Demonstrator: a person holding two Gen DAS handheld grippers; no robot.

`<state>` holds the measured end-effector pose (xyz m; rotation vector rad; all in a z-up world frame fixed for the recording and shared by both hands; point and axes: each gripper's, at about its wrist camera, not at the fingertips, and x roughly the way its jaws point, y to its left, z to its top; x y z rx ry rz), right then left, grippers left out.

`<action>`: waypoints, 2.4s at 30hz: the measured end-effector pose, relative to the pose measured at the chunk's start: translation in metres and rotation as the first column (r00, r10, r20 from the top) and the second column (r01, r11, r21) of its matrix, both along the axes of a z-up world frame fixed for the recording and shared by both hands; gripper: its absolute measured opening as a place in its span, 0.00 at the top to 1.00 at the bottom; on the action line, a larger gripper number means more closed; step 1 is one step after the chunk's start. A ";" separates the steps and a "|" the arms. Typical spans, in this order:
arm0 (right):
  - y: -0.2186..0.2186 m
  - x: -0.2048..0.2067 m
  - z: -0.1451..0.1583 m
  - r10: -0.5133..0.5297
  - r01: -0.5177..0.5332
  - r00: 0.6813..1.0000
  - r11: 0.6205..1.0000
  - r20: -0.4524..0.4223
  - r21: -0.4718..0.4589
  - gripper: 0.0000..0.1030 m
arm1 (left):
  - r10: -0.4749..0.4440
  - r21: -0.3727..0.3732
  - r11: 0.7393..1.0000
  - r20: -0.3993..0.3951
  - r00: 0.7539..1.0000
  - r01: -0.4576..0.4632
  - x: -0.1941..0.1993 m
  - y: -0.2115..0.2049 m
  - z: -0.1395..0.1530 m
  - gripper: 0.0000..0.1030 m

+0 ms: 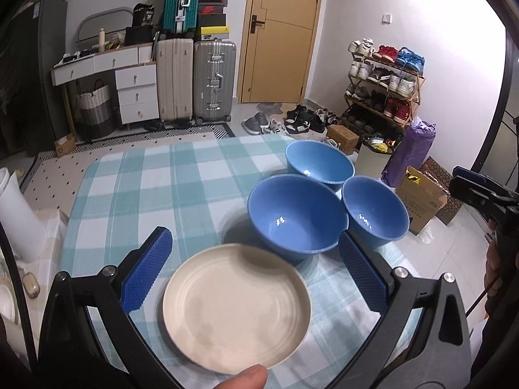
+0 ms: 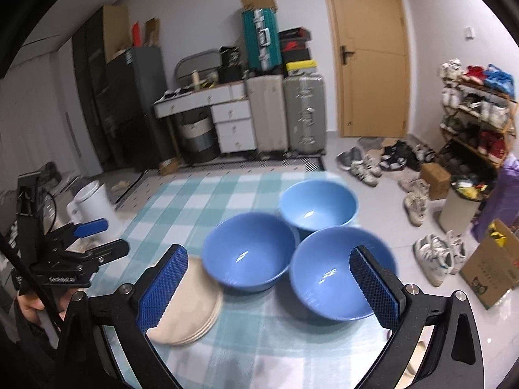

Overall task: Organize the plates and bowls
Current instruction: 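Move both tools toward the nearest blue bowl rim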

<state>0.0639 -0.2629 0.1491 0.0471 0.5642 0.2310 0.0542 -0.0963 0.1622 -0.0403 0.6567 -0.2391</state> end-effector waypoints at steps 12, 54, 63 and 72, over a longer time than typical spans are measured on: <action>-0.045 0.033 0.028 -0.059 0.059 0.998 0.998 0.018 0.028 0.01 | -0.022 0.007 1.000 0.039 0.999 0.021 0.049 -0.032 0.036 0.01; -0.125 0.210 -0.018 -0.141 0.159 0.974 0.983 -0.178 0.094 0.01 | -0.061 0.058 0.996 -0.091 0.994 0.067 0.291 -0.130 -0.024 0.01; -0.122 0.233 -0.042 -0.119 0.145 0.965 0.985 -0.236 0.095 0.01 | -0.066 0.094 0.992 -0.137 0.988 0.079 0.325 -0.143 -0.062 0.01; -0.118 0.258 -0.065 -0.103 0.135 0.952 0.986 -0.287 0.095 0.04 | -0.052 0.091 0.993 -0.200 0.979 0.071 0.357 -0.144 -0.102 0.01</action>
